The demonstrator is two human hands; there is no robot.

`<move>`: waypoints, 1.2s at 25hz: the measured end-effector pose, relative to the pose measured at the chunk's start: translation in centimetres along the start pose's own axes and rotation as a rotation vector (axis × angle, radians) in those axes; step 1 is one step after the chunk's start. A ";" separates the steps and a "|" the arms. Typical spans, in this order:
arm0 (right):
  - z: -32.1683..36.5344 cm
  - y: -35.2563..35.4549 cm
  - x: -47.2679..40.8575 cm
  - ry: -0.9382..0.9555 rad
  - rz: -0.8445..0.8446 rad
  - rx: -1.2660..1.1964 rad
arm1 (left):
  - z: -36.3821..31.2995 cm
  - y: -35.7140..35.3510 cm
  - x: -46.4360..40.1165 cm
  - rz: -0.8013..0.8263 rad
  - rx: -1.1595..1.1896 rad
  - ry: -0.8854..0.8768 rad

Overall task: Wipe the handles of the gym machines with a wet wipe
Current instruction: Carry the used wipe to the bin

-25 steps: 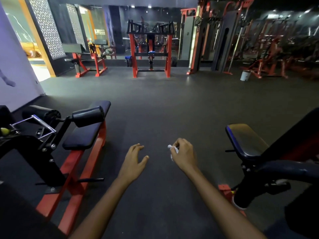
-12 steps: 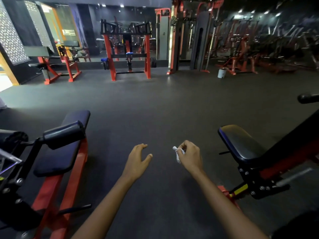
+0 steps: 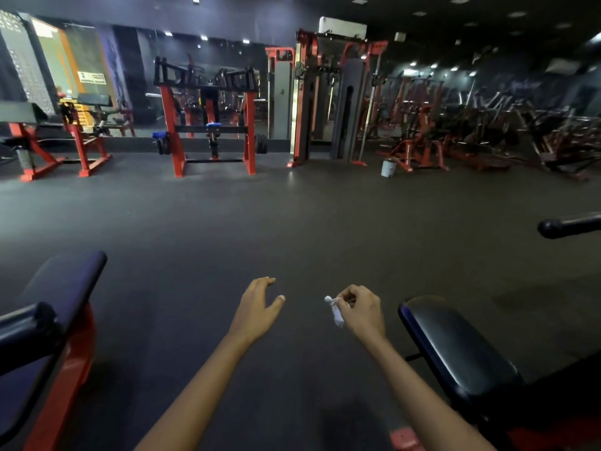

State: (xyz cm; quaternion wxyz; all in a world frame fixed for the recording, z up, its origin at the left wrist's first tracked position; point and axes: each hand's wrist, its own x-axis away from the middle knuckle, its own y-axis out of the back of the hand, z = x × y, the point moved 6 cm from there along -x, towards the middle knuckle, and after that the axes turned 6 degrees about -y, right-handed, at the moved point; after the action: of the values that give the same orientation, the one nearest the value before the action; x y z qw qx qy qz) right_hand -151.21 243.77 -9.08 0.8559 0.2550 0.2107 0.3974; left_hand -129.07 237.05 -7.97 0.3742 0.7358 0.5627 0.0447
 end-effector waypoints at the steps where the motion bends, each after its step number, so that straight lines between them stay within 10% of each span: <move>1: 0.3 -0.1 -3.4 0.002 -0.006 0.004 | 0.1 -0.9 -3.2 0.000 0.003 -0.004; 30: -11.9 -2.5 -85.8 -0.200 -0.269 -0.052 | 7.1 -38.1 -82.3 0.259 0.068 -0.097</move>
State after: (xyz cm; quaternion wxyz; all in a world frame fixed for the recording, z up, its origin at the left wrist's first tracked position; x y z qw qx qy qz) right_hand -207.58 177.98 -6.26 0.9243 0.2407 0.1466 0.2573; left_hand -185.77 165.88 -6.74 0.3672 0.8156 0.4455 0.0378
